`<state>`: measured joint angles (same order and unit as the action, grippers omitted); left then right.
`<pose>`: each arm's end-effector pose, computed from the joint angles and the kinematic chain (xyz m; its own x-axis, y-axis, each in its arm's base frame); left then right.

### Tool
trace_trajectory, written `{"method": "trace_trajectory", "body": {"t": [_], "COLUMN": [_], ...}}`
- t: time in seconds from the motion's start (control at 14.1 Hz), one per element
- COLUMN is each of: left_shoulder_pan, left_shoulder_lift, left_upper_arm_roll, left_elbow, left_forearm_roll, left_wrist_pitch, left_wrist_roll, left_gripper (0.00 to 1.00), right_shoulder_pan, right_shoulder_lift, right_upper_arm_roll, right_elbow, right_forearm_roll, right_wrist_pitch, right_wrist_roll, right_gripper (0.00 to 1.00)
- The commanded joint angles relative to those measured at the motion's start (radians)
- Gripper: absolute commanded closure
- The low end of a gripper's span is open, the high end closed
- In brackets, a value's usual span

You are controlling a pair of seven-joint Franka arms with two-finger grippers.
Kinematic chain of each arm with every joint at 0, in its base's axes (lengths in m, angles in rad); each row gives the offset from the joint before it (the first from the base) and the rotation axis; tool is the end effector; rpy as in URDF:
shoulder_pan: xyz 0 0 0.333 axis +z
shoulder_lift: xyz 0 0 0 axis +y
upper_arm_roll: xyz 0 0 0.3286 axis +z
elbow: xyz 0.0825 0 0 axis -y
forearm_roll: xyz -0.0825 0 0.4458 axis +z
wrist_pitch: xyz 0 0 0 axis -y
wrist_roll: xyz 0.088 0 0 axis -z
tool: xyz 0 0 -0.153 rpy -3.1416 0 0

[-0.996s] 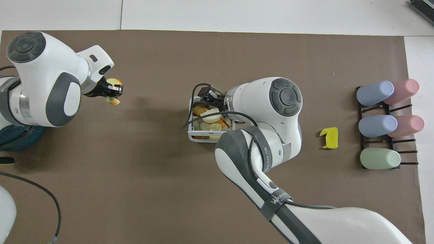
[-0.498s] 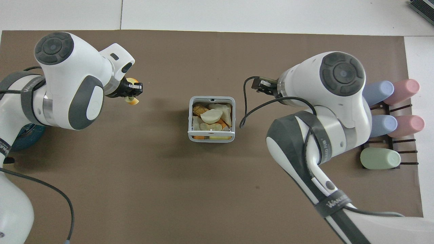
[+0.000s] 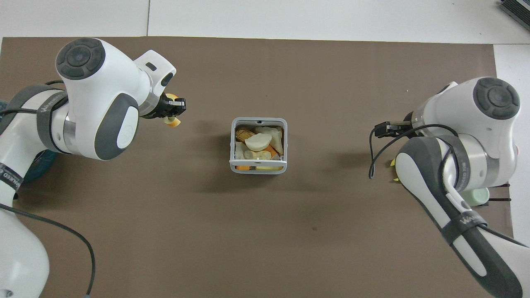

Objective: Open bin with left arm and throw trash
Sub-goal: 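Reach and grasp the small yellow piece with the right gripper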

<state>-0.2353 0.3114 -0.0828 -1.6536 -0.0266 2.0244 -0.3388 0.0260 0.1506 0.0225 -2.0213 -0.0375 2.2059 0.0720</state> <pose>0.6837 -0.2237 0.3788 0.9985 0.0377 0.0399 0.0349 -0.9971 0.0670 0.6377 0.0282 0.3116 0.9994 -0.0016 0.0357 -0.0025 -0.9997 0.0251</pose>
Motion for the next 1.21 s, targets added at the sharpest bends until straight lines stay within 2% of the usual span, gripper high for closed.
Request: {"method": "trace_trajectory", "body": {"t": [0.0,0.28,0.43,0.5,0.57,0.64,0.78,1.14], "left_shoulder_pan": [-0.003,-0.003,-0.003,-0.001,0.001,0.002,0.002,-0.004], "left_shoulder_lift": [0.005,0.002,0.005,0.005,0.002,0.002,0.002,0.000], "left_upper_arm_roll": [0.009,0.009,0.009,0.011,0.012,0.012,0.014,0.014], "left_elbow": [0.058,0.069,0.110,0.126,0.139,0.156,0.182,0.229], "left_forearm_roll": [-0.009,-0.007,0.002,0.004,0.004,0.002,0.002,0.002], "left_wrist_pitch": [-0.067,-0.108,-0.160,-0.186,-0.216,-0.236,-0.269,-0.339], "left_wrist_roll": [-0.012,-0.012,-0.012,-0.012,-0.011,-0.011,-0.011,-0.011], "left_gripper": [1.00,1.00,1.00,1.00,1.00,1.00,1.00,1.00], "right_shoulder_pan": [-0.063,-0.118,-0.118,-0.112,-0.109,-0.109,-0.112,-0.109], "right_shoulder_lift": [-0.049,-0.039,-0.040,-0.043,-0.048,-0.048,-0.049,-0.048], "right_upper_arm_roll": [0.016,0.016,0.017,0.017,0.017,0.017,0.017,0.019], "right_elbow": [-0.157,-0.273,-0.280,-0.284,-0.295,-0.298,-0.300,-0.287], "right_forearm_roll": [-0.021,-0.021,-0.021,-0.019,-0.021,-0.019,-0.019,-0.013], "right_wrist_pitch": [0.086,0.239,0.241,0.236,0.235,0.232,0.228,0.195], "right_wrist_roll": [-0.130,-0.224,-0.230,-0.225,-0.225,-0.227,-0.222,-0.135], "right_gripper": [0.00,0.00,0.00,0.04,0.17,0.36,0.98,1.00]}}
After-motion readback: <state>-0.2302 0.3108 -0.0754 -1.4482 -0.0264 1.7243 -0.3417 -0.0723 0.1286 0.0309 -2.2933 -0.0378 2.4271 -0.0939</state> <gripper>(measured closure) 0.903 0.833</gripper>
